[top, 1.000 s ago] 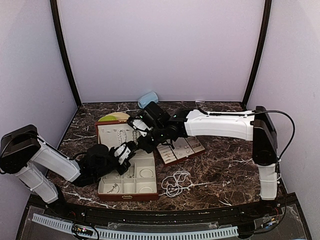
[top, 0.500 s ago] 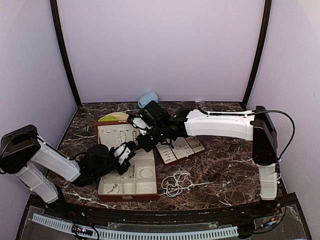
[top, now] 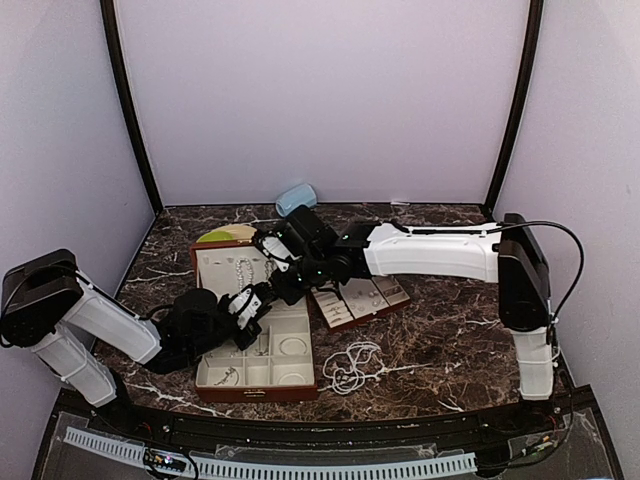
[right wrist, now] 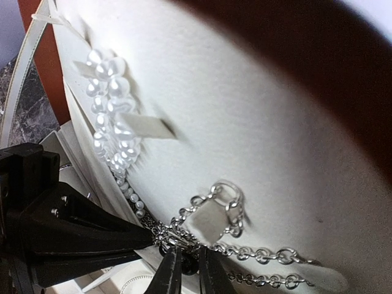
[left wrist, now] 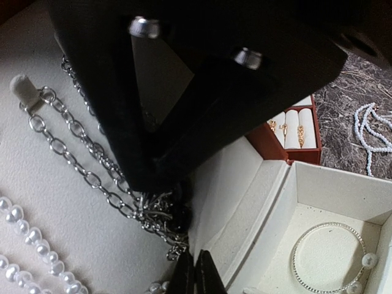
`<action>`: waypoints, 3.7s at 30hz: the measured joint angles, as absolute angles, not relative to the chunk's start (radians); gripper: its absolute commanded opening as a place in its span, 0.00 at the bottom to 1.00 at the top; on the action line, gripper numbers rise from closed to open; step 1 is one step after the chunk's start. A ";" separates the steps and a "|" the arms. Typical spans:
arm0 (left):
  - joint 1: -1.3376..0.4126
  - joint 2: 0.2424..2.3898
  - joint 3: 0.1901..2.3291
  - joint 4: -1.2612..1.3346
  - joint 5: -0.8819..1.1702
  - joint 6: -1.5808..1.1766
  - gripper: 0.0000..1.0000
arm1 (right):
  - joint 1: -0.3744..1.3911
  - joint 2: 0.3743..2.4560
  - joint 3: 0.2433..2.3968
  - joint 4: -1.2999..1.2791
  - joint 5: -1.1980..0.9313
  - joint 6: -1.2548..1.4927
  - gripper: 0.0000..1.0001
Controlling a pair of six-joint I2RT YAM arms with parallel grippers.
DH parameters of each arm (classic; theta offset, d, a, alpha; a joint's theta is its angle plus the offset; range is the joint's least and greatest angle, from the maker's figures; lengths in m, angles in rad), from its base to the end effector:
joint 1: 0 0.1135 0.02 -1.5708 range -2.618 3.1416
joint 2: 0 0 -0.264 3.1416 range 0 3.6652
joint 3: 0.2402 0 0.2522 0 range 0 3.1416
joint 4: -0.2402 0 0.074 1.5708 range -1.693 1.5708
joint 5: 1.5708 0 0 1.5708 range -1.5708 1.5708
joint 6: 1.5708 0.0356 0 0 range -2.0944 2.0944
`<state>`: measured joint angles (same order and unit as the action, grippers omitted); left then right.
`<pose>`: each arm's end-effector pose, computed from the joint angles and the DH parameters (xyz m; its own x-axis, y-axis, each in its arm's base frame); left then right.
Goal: Organize the mixed jewelry
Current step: Adjust the necklace on the necklace hanger.
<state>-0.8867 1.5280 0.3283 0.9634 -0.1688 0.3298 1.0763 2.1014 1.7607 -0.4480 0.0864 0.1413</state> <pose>0.1686 -0.1973 0.1452 0.0740 0.4144 -0.9071 0.6731 0.6504 0.3521 0.2313 0.4225 0.2382 -0.4528 -0.5441 -0.7064 -0.7922 0.6091 0.0386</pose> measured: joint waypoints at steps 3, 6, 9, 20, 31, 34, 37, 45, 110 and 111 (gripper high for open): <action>-0.887 1.528 0.328 0.963 -0.169 0.329 0.00 | 1.078 2.102 1.761 -0.446 0.089 0.142 0.12; -0.887 1.528 0.328 0.964 -0.169 0.328 0.00 | 1.080 2.102 1.760 -0.445 0.090 0.144 0.12; -0.887 1.528 0.328 0.965 -0.169 0.327 0.00 | 1.082 2.103 1.759 -0.442 0.090 0.144 0.11; -0.887 1.528 0.322 0.972 -0.162 0.317 0.00 | 1.088 2.111 1.738 -0.411 0.090 0.167 0.11; -0.887 1.528 0.300 1.007 -0.153 0.312 0.00 | 1.098 2.112 1.724 -0.395 0.090 0.190 0.10; -0.889 1.531 0.295 1.018 -0.153 0.311 0.00 | 1.101 2.112 1.720 -0.389 0.090 0.196 0.10; -0.889 1.537 0.294 1.028 -0.153 0.311 0.00 | 1.101 2.114 1.717 -0.386 0.090 0.197 0.10; -0.894 1.543 0.290 1.045 -0.159 0.321 0.00 | 1.105 2.119 1.709 -0.385 0.094 0.200 0.10; -0.930 1.516 0.282 1.153 -0.221 0.220 0.29 | 1.102 1.641 1.308 -0.237 0.117 0.347 0.45; -0.930 1.505 0.282 1.152 -0.218 0.220 0.30 | 1.102 1.641 1.303 -0.230 0.130 0.353 0.45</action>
<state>-0.9298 1.5047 0.2817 1.1519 -0.2184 0.2195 1.1023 1.6405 1.3033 -0.2302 0.1299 0.3527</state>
